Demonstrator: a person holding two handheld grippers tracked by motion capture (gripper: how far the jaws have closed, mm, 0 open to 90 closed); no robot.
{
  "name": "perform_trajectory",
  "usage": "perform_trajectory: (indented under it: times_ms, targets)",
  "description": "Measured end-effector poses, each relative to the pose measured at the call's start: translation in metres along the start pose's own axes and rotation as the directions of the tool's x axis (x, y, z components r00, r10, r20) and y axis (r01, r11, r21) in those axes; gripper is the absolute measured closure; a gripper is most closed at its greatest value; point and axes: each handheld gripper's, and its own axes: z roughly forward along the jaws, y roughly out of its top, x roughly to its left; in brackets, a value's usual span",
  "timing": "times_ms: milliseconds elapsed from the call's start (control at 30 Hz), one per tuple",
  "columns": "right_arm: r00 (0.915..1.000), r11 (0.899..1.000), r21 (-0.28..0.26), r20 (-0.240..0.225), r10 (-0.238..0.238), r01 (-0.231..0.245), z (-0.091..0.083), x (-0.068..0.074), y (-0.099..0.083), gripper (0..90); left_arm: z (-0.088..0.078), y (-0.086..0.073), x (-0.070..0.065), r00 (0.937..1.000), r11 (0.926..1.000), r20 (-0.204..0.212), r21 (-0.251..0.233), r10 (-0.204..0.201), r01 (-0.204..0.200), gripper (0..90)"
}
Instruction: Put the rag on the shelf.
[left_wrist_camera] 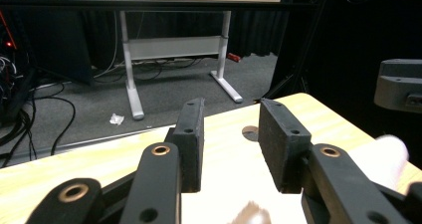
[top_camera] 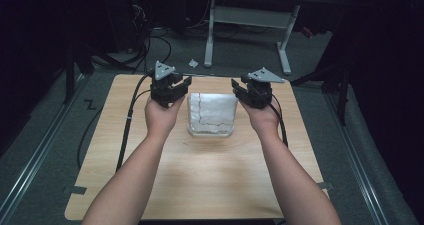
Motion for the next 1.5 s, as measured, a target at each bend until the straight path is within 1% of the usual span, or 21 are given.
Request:
perform_trajectory:
  times_ms: [67, 167, 233, 400, 533, 633, 733, 800, 900, 967, 1033, 1100, 1200, 1267, 1300, 1333, 1367, 1400, 1433, 1467, 1500]
  targets:
    - [0.9998, 1.0, 0.003, 0.008, -0.016, 0.016, -0.006, 0.002, -0.003, 58.8, -0.006, -0.004, 0.002, 1.0, 1.0, 0.002, 0.0, -0.005, 0.005, 62.9]
    - [0.9998, 1.0, -0.007, 0.001, -0.019, 0.019, -0.015, 0.004, -0.006, 58.2, -0.017, -0.008, 0.003, 1.0, 1.0, 0.002, -0.007, 0.005, -0.005, 62.8]
    - [0.9995, 0.999, -0.018, -0.008, -0.032, 0.031, -0.026, 0.007, -0.009, 57.7, -0.026, -0.011, 0.005, 1.0, 0.9997, 0.002, -0.023, 0.005, -0.005, 62.7]
    - [0.999, 0.999, -0.034, -0.022, -0.039, 0.038, -0.04, 0.011, -0.019, 57.7, -0.045, -0.026, 0.012, 0.9994, 0.9992, -0.015, -0.028, 0.03, -0.03, 62.2]
    - [0.9983, 0.998, -0.028, -0.032, -0.049, 0.048, -0.049, 0.017, -0.034, 56.3, -0.053, -0.052, 0.023, 0.9998, 1.0, -0.016, 0.002, 0.009, -0.009, 61.2]
    - [0.9974, 0.998, -0.013, -0.039, -0.062, 0.061, -0.053, 0.022, -0.048, 55.4, -0.058, -0.074, 0.027, 0.9999, 0.9994, 0.0, 0.03, -0.017, 0.017, 60.9]
    - [0.9966, 0.998, 0.012, -0.05, -0.065, 0.066, -0.055, 0.026, -0.064, 54.8, -0.063, -0.099, 0.028, 0.9996, 0.9978, 0.017, 0.063, -0.024, 0.023, 60.6]
    - [0.9959, 0.997, 0.033, -0.061, -0.067, 0.069, -0.056, 0.029, -0.076, 54.2, -0.064, -0.116, 0.029, 0.9997, 0.9952, 0.018, 0.097, -0.017, 0.015, 60.3]
    - [0.995, 0.995, 0.058, -0.07, -0.071, 0.075, -0.056, 0.032, -0.093, 53.7, -0.065, -0.142, 0.032, 0.9999, 0.9847, 0.01, 0.174, -0.006, 0.005, 60.0]
    - [0.9947, 0.994, 0.082, -0.075, -0.069, 0.076, -0.057, 0.034, -0.106, 53.2, -0.066, -0.155, 0.033, 0.9999, 0.9799, 0.011, 0.199, -0.005, 0.003, 59.8]
    - [0.9946, 0.992, 0.107, -0.082, -0.063, 0.072, -0.057, 0.036, -0.118, 52.6, -0.069, -0.168, 0.032, 0.9998, 0.9721, 0.02, 0.235, 0.005, -0.01, 59.5]
    - [0.9945, 0.989, 0.13, -0.08, -0.067, 0.077, -0.058, 0.038, -0.13, 51.7, -0.074, -0.178, 0.03, 0.9991, 0.9643, 0.041, 0.264, 0.006, -0.017, 58.5]
    - [0.995, 0.983, 0.171, -0.083, -0.056, 0.069, -0.059, 0.041, -0.147, 49.9, -0.088, -0.192, 0.022, 0.9966, 0.9575, 0.083, 0.288, -0.007, -0.017, 56.6]
    - [0.9954, 0.979, 0.195, -0.086, -0.042, 0.059, -0.063, 0.042, -0.157, 48.5, -0.099, -0.203, 0.016, 0.9944, 0.9577, 0.105, 0.287, -0.009, -0.022, 55.2]
    - [0.9962, 0.979, 0.197, -0.079, -0.035, 0.05, -0.069, 0.044, -0.162, 48.3, -0.105, -0.209, 0.011, 0.9926, 0.9521, 0.12, 0.305, -0.015, -0.022, 55.2]
    - [0.9976, 0.981, 0.193, -0.069, -0.01, 0.023, -0.079, 0.046, -0.171, 47.8, -0.107, -0.21, 0.008, 0.9903, 0.9434, 0.136, 0.331, -0.03, -0.017, 55.6]
    - [0.9982, 0.984, 0.178, -0.059, 0.005, 0.005, -0.086, 0.046, -0.179, 49.1, -0.109, -0.21, 0.005, 0.9876, 0.936, 0.154, 0.351, -0.031, -0.025, 54.4]
    - [0.9985, 0.986, 0.168, -0.052, 0.018, -0.009, -0.096, 0.047, -0.19, 52.7, -0.111, -0.21, 0.0, 0.987, 0.9403, 0.16, 0.336, 0.0, -0.054, 53.2]
    - [0.9979, 0.979, 0.205, -0.063, 0.019, -0.005, -0.1, 0.048, -0.195, 47.6, -0.111, -0.21, -0.004, 0.9867, 0.9408, 0.156, 0.325, 0.046, -0.095, 53.3]
    - [0.9975, 0.974, 0.227, -0.07, -0.004, 0.02, -0.103, 0.049, -0.196, 47.2, -0.11, -0.21, -0.007, 0.9856, 0.9367, 0.144, 0.324, 0.089, -0.132, 53.4]
    - [0.9975, 0.975, 0.214, -0.053, -0.046, 0.056, -0.105, 0.048, -0.198, 49.2, -0.108, -0.21, -0.008, 0.9842, 0.9357, 0.139, 0.32, 0.11, -0.15, 53.4]
